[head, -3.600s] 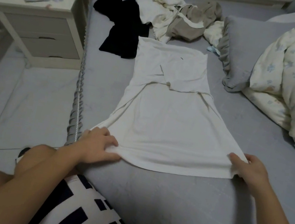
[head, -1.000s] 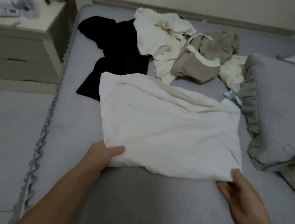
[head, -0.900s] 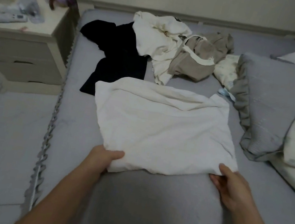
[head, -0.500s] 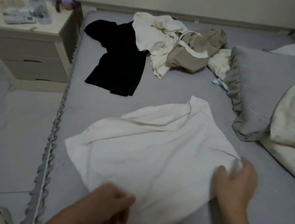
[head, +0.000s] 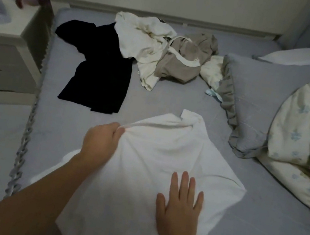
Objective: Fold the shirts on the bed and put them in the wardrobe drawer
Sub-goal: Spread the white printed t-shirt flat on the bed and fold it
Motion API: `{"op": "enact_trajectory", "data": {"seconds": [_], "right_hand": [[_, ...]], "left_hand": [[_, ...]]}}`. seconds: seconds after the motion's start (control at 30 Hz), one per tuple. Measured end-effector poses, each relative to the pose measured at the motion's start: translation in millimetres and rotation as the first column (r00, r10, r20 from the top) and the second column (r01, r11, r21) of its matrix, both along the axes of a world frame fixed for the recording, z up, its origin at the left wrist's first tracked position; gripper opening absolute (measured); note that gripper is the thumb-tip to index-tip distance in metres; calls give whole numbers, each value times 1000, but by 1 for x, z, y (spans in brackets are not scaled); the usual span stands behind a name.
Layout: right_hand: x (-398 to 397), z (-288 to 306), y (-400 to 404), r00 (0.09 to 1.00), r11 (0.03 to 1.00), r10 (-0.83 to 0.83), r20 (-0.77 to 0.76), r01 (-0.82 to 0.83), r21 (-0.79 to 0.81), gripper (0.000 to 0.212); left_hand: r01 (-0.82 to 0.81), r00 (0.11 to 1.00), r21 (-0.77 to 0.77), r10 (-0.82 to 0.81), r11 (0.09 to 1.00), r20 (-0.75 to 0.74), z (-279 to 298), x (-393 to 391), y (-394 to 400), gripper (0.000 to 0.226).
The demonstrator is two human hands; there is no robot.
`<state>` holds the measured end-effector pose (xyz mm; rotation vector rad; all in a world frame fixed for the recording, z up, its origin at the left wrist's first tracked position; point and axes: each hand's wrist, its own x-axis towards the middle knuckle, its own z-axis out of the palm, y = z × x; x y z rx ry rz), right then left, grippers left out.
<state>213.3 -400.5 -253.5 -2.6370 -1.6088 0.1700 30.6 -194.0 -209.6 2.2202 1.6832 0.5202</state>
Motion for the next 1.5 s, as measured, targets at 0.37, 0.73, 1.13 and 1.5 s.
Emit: {"op": "enact_trajectory", "data": {"seconds": [0.37,0.73,1.13,1.5], "right_hand": [[7,22,84,950,947,294,-103,-276,162,67],[97,29,122,998,999,-28,50,26,37,68],[130,18,23,998,988,38,47,-30,-149,75],[-19,11,-51,888,888,456,-54,-458,-37,69]], "left_hand": [[496,866,128,-480,859,-140,-25,15,-69,50],[178,932,0,-169,984,-321,-22,-54,-38,72],[322,880,-43,-316,946,-356,-53,-91,-83,67],[585,778,-41,-575,810,-252,-34,-47,-188,65]]}}
